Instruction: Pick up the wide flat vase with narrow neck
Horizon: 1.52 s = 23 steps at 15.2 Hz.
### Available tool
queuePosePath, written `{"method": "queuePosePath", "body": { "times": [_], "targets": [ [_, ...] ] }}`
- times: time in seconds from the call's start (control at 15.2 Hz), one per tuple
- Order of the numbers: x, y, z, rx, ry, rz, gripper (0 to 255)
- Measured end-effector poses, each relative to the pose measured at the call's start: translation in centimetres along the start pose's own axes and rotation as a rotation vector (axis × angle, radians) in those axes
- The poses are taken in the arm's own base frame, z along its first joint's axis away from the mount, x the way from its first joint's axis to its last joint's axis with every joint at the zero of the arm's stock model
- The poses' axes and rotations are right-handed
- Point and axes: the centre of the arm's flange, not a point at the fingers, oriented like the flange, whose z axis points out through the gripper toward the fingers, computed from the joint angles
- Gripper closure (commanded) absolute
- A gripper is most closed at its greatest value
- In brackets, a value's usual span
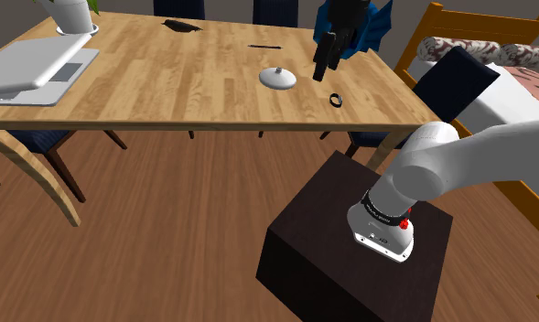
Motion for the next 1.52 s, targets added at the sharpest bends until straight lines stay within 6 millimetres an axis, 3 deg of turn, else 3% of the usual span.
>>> {"method": "queuePosePath", "body": {
  "times": [0.2, 0.46, 1.52],
  "targets": [
    [1.0, 1.0, 0.6, -0.002, 0.0, -0.006, 0],
    [4.0, 4.7, 2.1, -0.007, 0.001, -0.026, 0],
    [18.0, 18.4, 8.9, -0.033, 0.009, -0.111, 0]
  ]
}}
